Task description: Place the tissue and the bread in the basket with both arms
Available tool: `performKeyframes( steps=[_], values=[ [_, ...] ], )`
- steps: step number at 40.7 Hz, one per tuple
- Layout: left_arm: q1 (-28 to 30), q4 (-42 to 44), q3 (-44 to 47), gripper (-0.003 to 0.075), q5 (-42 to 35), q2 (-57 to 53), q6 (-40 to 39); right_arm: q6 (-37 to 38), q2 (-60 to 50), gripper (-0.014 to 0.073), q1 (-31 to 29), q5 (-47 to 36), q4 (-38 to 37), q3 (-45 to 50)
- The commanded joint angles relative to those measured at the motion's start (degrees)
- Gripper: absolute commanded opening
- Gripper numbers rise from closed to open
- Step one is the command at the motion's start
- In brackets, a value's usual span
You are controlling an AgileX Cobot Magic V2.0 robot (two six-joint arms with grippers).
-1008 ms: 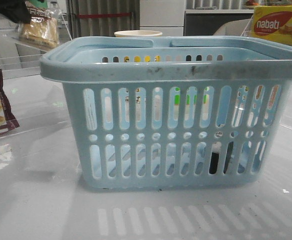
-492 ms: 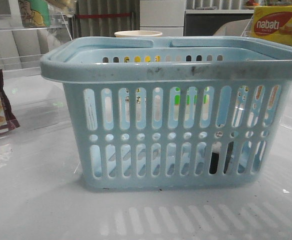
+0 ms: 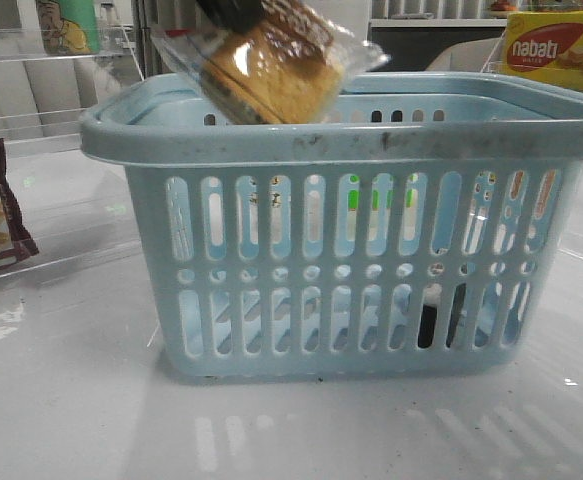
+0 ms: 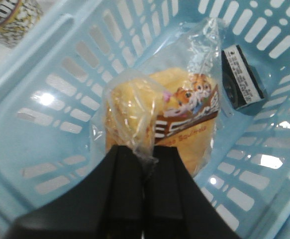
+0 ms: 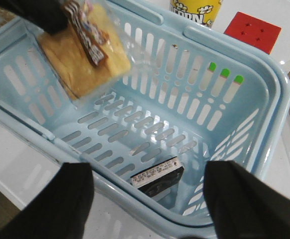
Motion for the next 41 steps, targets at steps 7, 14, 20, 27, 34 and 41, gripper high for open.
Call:
performKeyframes(
  steps=[7,14,20,27,34,41],
  values=[
    [-1.16,-0.53,-1.64,0.0182,-6.90,3.27,0.03,-0.65,-0.79,0.0571,-0.03,-3.97,-0.24,-1.46],
    [-1.16,-1.85,-1.64,0.0430,-10.20,3.40,-0.73,-0.65,-0.79,0.0571,-0.03,-3.92,-0.24,-1.46],
    [-1.16,-1.93,-1.64,0.0456,-10.31,1.28,-2.04,-0.65,-0.79,0.0571,-0.03,-3.92,-0.24,-1.46],
    [-1.16,-2.39,0.75,0.0456,-11.12,-5.17,-3.93,-0.65,-0.79,0.0571,-0.03,-3.92,-0.24,-1.46],
    [-1.16,-4.35,8.53,0.0456,-14.38,-15.22,-3.93,-0.65,-0.79,0.0571,-0.03,-3.92,-0.24,-1.46],
    [-1.16,-4.49,18.50,0.0456,-15.13,-26.28,-4.04,-0.65,-0.79,0.0571,-0.03,-3.92,-0.24,-1.46]
  ],
)
